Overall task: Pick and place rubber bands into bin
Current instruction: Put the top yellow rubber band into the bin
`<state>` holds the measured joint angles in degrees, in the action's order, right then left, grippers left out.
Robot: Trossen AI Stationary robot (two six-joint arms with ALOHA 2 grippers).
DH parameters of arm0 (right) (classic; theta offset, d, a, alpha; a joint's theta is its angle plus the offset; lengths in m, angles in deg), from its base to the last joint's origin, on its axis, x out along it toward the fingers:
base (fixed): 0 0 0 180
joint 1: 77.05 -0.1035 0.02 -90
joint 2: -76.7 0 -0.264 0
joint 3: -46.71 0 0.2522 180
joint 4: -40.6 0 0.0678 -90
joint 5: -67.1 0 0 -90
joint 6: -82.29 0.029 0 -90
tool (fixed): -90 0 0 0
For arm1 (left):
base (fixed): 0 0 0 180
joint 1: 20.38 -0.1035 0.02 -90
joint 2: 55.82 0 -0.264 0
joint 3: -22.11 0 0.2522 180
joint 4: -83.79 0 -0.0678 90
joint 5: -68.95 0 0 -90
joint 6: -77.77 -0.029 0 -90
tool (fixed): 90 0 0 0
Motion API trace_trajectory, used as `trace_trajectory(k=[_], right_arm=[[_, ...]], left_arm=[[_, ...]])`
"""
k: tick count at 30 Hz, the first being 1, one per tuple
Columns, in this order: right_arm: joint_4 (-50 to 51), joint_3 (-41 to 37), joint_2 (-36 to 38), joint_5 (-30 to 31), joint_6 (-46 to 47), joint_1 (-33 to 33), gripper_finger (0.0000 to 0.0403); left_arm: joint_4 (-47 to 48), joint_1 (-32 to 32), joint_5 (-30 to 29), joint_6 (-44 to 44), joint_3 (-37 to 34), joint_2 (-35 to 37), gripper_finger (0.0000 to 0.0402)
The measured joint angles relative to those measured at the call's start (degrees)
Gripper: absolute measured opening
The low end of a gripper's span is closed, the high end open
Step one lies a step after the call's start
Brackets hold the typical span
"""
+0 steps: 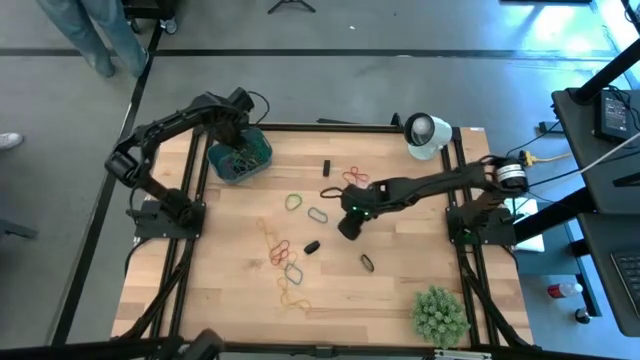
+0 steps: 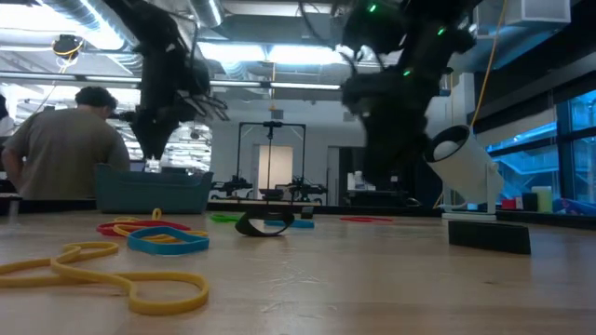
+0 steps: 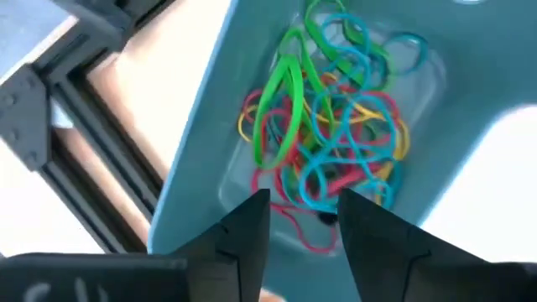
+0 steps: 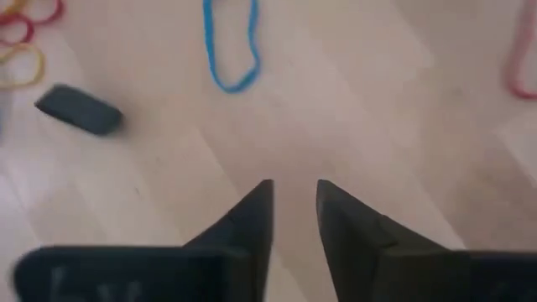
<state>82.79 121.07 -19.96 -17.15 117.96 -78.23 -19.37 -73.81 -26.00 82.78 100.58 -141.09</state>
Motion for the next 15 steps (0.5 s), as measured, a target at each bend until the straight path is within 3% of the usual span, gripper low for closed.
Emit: trace_trajectory(k=[7, 15], right_arm=[[9.37, -3.07, 7.59, 7.29, -1.87, -3.47, 0.0008], [3.81, -21.71, 24.14, 6.30, 8.33, -6.97, 0.0015]], left_arm=[[6.55, 11.23, -2.09, 9.93, 0.00, 6.23, 0.0126], [6.04, 34.00, -6.23, 29.10, 0.00, 7.63, 0.0125]])
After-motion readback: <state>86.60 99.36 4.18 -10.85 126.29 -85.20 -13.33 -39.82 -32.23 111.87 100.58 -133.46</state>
